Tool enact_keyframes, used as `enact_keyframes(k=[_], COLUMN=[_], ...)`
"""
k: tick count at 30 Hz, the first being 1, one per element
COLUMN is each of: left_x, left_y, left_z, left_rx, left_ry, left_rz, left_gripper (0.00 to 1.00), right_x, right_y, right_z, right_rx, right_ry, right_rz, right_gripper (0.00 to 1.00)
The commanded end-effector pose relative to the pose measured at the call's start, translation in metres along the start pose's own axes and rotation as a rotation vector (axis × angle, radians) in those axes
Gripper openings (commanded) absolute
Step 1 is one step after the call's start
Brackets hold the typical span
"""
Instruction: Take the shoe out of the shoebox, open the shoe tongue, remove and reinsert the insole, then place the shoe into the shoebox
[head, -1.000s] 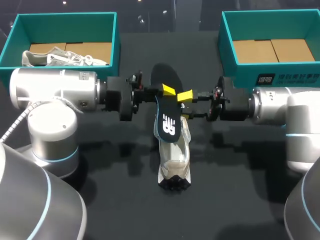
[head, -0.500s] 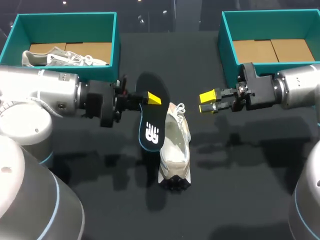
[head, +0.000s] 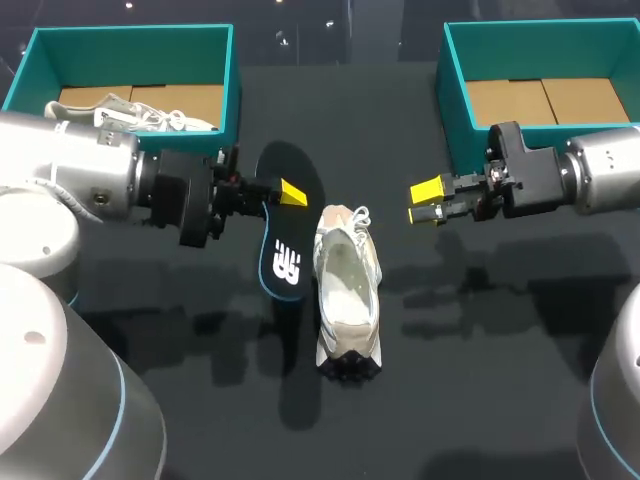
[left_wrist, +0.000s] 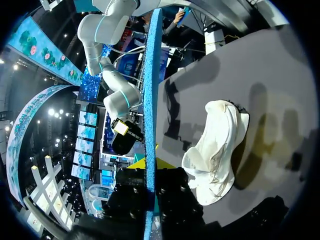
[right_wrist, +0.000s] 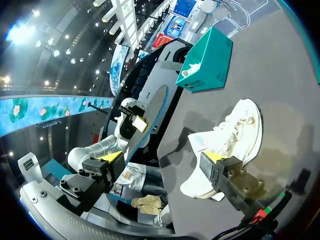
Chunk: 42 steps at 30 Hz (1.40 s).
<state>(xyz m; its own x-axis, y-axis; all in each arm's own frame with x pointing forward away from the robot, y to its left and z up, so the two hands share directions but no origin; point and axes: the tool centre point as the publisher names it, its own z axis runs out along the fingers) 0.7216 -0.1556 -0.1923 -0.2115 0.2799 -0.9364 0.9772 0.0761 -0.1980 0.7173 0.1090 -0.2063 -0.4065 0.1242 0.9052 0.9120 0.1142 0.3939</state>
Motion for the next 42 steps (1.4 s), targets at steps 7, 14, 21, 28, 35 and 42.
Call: enact_keyframes(k=[7, 14, 21, 28, 35, 42], left_x=[-0.005, 0.005, 0.018, 0.027, 0.027, 0.036], left_y=[-0.048, -0.077, -0.098, -0.112, -0.112, -0.112], left_z=[0.008, 0.011, 0.026, 0.04, 0.04, 0.053], left_rx=[-0.015, -0.012, 0.0, 0.083, 0.083, 0.103], left_ry=[0.084, 0.112, 0.124, 0.123, 0.123, 0.132], left_rz=[-0.255, -0.43, -0.581, -0.772, -0.772, -0.773], left_gripper=[0.0, 0.0, 0.0, 0.0, 0.0, 0.0], right_x=[0.014, 0.004, -0.011, -0.025, -0.025, -0.029], right_y=[-0.044, -0.072, -0.09, -0.098, -0.098, -0.1], right_z=[-0.036, -0.046, -0.048, -0.043, -0.043, -0.033], right_rx=[0.19, 0.346, 0.446, 0.516, 0.516, 0.573], right_ry=[-0.309, -0.446, -0.513, -0.523, -0.523, -0.534], right_rz=[-0.407, -0.576, -0.694, -0.705, -0.705, -0.749], right_gripper=[1.0, 1.0, 1.0, 1.0, 1.0, 1.0])
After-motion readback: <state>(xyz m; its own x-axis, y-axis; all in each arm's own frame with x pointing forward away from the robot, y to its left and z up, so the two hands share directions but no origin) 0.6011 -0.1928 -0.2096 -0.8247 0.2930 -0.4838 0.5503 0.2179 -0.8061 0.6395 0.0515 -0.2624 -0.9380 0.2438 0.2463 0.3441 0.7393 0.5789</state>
